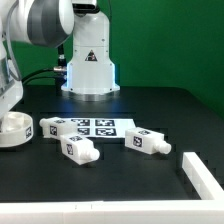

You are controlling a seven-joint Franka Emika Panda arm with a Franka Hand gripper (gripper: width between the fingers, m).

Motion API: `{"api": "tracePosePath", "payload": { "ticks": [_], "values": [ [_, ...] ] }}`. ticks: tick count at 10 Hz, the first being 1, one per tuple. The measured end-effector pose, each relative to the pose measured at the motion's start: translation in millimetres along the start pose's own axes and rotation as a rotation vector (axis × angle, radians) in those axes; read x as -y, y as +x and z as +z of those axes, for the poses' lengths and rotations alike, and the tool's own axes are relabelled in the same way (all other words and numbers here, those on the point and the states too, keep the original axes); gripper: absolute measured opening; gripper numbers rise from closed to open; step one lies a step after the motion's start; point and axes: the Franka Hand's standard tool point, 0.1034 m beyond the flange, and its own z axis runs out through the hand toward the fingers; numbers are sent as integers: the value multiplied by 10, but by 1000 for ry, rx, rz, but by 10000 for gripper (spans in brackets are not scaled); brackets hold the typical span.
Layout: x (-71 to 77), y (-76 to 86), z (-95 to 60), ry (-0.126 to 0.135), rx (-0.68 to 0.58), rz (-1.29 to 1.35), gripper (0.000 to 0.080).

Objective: Assemble stool

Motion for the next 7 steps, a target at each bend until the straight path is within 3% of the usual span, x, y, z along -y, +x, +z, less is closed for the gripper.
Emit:
{"api": "tracePosePath", "payload": {
  "ticks": [2,3,5,7],
  "values": [
    [-137,370,-378,-45,15,199,23],
    [-228,558,-502,-42,23,322,23],
    [-366,852,-584,-58,25,459,24],
    [-349,892,-563,-57,22,458,24]
  ]
}}
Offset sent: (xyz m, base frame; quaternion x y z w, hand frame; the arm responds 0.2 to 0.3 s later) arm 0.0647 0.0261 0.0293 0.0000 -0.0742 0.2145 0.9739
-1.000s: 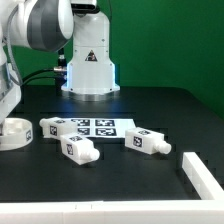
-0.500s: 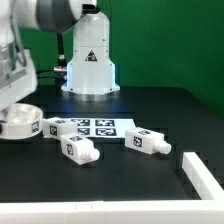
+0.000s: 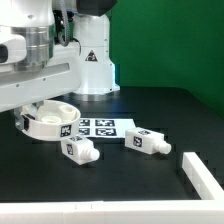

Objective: Assemble stool

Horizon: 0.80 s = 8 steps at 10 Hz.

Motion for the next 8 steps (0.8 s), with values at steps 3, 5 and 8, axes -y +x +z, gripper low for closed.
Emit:
{"api": "tracePosePath", "payload": {
  "ticks": [3,5,8],
  "values": [
    [36,56,10,2,0,29,24],
    [165,556,-5,-7,-13,213,24],
    [110,1016,-35,-15,-34,445,24]
  ]
}}
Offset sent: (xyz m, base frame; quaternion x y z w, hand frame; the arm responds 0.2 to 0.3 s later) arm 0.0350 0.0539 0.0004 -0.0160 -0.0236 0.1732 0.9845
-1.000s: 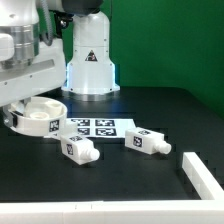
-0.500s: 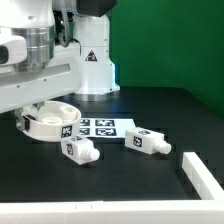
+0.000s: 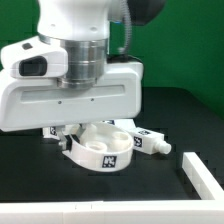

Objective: Assemble stool

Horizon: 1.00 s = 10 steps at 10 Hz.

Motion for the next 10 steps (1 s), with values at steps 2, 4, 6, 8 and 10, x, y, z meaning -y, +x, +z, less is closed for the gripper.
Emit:
{"api": "tracePosePath", "payload": {
  "ticks": [2,4,6,8,10],
  "values": [
    [8,-5,17,0,3,-2,24],
    [65,11,44,2,2,46,24],
    [444,199,163,1,-28,162,24],
    [637,334,299,21,-78,235,24],
    [557,333,280,57,-104,271,24]
  ]
}}
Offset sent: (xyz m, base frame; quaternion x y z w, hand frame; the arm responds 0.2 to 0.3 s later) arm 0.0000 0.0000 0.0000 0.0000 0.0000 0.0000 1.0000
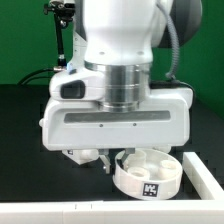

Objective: Assemble stool

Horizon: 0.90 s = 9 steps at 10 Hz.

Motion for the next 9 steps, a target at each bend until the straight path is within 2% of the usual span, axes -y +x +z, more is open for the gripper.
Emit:
{"api": "tracePosePath", "payload": {
  "ticks": [2,5,9],
  "values": [
    [43,-9,25,1,2,13,24],
    [322,43,177,0,8,31,24],
    [336,104,213,-10,4,30,24]
  ]
}}
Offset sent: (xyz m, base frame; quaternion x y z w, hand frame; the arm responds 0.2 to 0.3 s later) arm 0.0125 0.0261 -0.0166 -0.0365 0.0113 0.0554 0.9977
